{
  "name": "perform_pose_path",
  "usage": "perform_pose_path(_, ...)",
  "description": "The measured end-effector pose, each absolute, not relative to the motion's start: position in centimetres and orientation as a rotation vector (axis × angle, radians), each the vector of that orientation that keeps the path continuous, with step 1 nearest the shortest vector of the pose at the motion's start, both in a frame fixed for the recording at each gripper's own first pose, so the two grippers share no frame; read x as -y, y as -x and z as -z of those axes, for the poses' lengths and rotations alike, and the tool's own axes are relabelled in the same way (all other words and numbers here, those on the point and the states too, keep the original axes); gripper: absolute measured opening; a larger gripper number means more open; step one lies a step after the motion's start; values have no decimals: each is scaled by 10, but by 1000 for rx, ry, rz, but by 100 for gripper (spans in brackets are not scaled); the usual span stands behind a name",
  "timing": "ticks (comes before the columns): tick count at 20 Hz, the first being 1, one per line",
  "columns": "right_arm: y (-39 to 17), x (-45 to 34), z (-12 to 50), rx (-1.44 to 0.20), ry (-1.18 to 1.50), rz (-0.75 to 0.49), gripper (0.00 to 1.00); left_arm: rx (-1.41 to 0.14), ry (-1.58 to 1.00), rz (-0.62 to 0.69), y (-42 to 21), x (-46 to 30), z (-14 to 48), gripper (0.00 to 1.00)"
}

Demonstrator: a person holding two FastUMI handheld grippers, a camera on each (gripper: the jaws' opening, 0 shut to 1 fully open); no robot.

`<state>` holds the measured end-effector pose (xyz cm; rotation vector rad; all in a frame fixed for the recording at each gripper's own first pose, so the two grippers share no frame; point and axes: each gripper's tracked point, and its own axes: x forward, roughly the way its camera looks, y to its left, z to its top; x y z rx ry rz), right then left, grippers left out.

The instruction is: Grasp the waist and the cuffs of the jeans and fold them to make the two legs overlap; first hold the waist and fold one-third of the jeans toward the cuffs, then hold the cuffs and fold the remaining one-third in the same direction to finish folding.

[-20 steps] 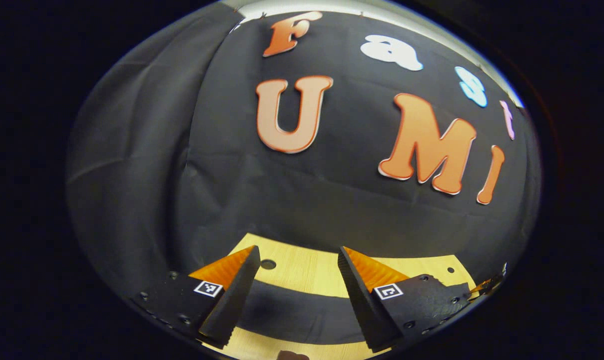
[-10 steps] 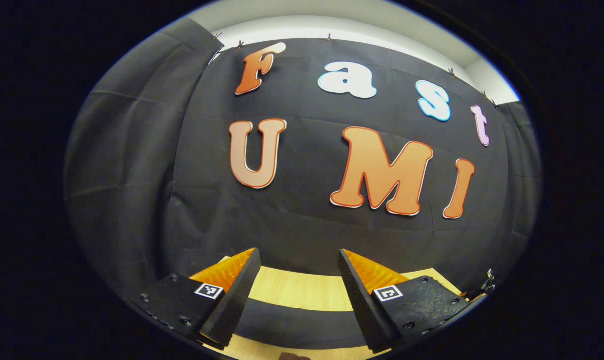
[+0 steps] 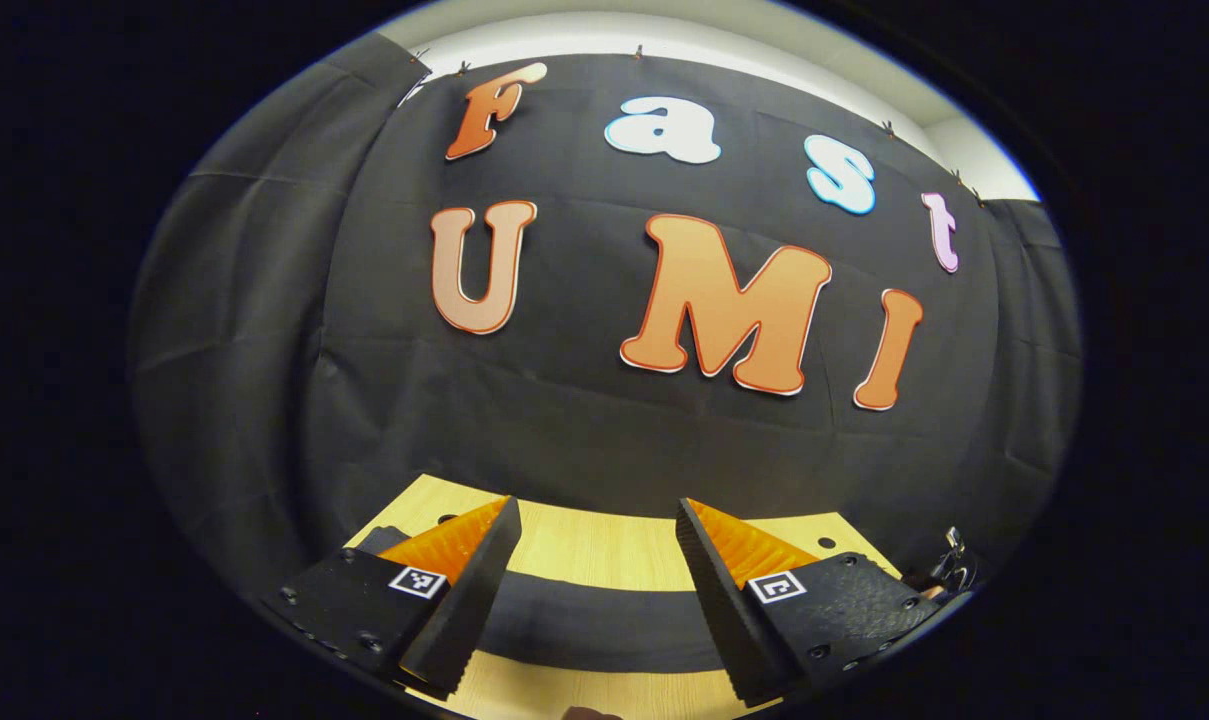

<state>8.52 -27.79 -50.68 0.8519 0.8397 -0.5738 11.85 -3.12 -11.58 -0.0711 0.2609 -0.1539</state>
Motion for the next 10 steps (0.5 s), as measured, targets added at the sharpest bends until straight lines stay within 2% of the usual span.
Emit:
perform_pose_path(2, -85, 278, 499, -816, -837, 595, 20, -262, 50, 164, -118, 33, 116, 94)
perform_pose_path(3, -87, 283, 490, -783, -816, 630, 7, -260, 38, 169, -119, 33, 115, 94)
perform_pose_path(6, -85, 276, 472, -757, -685, 654, 10, -221, -14, 148, -120, 21, 109, 94)
perform_pose_path(9, -89, 273, 458, -723, -699, 651, 10, -114, -78, 109, -115, 3, 82, 94)
perform_pose_path(10, -87, 272, 452, -712, -693, 652, 10, -83, -93, 102, -113, -1, 76, 89)
